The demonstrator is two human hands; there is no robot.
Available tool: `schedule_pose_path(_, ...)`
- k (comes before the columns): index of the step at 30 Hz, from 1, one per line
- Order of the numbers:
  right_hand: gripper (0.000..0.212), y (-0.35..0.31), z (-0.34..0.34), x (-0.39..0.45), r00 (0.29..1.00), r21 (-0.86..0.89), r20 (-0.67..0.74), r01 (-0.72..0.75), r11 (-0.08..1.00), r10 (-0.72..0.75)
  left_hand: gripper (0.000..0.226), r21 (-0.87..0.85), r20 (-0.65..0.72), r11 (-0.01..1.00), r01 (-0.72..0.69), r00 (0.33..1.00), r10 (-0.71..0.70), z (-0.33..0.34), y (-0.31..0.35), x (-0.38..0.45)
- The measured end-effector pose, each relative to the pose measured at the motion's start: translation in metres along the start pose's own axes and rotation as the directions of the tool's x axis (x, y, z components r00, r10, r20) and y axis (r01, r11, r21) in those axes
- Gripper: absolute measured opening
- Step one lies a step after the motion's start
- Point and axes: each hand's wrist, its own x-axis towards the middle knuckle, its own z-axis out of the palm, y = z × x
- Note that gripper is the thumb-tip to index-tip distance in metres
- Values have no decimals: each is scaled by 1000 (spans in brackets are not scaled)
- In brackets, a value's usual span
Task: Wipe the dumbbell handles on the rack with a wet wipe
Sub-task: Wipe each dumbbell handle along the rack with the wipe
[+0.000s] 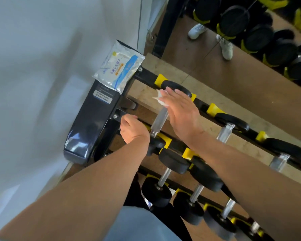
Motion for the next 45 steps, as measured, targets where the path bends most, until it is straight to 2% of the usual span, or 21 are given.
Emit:
schedule_pose_path(2, 39, 28, 11, 4, 952, -131, 221, 243, 961, -211, 40, 2, 3, 1000, -2, 1000, 2, 0, 0, 0)
schedule_pose_path(3, 43, 37, 16, 1, 925, -132, 314, 266, 955, -214, 39, 0, 2, 1000, 1, 1000, -1, 1, -1, 0)
schedule_pose_path(5, 46, 33, 19, -11, 921, -109, 359, 201, 973, -150, 38, 5, 3, 1000, 3, 1000, -3, 1, -1, 1)
schedule_pose_path(8, 42, -18, 17, -47, 894, -11, 433, -124, 992, 117, 38, 17, -8, 1000, -1, 1000, 2, 2, -1, 2)
schedule_pose_path(10, 35, -57, 9, -68, 788, 137, 462, -517, 845, 408, 39, 37, 5, 999, -11, 1000, 11, 3, -2, 2)
schedule_pose_path(13, 24, -84, -2, -70, 475, 317, 408, -874, 367, 780, 41, 59, 28, 998, -19, 999, 18, 1, -1, 1)
schedule_pose_path(14, 25, -82, -7, -62, 321, 415, 318, -893, 174, 892, 42, 69, 38, 997, -21, 999, 18, 0, 0, 1)
schedule_pose_path(16, 26, -68, -14, -39, -40, 634, 209, -755, -167, 977, 42, 84, 54, 996, -22, 998, 17, -1, 1, 0)
schedule_pose_path(17, 24, -58, -16, -28, -122, 688, 232, -681, -251, 965, 42, 85, 59, 996, -21, 998, 16, -1, 1, 0)
schedule_pose_path(19, 34, -46, -10, -1, -129, 707, 290, -639, -303, 948, 41, 82, 56, 996, -21, 998, 16, -1, 0, 1)
schedule_pose_path(20, 36, -45, -2, 11, -91, 699, 299, -657, -282, 950, 41, 82, 53, 996, -22, 998, 18, 0, 0, 1)
schedule_pose_path(23, 25, -47, 25, 33, 56, 554, 241, -828, -90, 969, 42, 94, 56, 995, -21, 998, 15, 0, 1, 1)
schedule_pose_path(28, 31, -43, 36, 27, 177, 421, 117, -900, 112, 977, 43, 150, 77, 987, -53, 996, 42, 1, 2, 2)
schedule_pose_path(30, 30, -52, 32, 9, 342, 291, 69, -905, 309, 937, 43, 170, 76, 984, -56, 996, 43, 1, 1, 3)
schedule_pose_path(32, 32, -65, 25, -16, 453, 247, 124, -876, 415, 883, 44, 173, 73, 983, -62, 996, 50, 1, 1, 3)
schedule_pose_path(35, 40, -82, 17, -48, 474, 196, 278, -880, 434, 836, 44, 170, 67, 984, -59, 997, 48, 2, 1, 2)
schedule_pose_path(40, 34, -89, 2, -52, 434, -17, 449, -870, 493, 781, 45, 166, 70, 985, -36, 997, 25, 1, 4, 0)
schedule_pose_path(41, 30, -81, -5, -46, 380, 56, 421, -917, 395, 823, 45, 165, 76, 986, -32, 997, 20, 0, 4, 0)
schedule_pose_path(43, 23, -58, -15, -32, 152, 352, 331, -936, 28, 931, 45, 158, 79, 987, -25, 997, 13, 0, 4, 0)
schedule_pose_path(44, 23, -46, -17, -26, 44, 464, 268, -881, -89, 962, 45, 157, 79, 987, -25, 997, 12, 0, 3, 0)
schedule_pose_path(45, 25, -37, -15, -18, 5, 515, 231, -849, -118, 973, 45, 155, 79, 988, -25, 997, 13, -1, 3, 0)
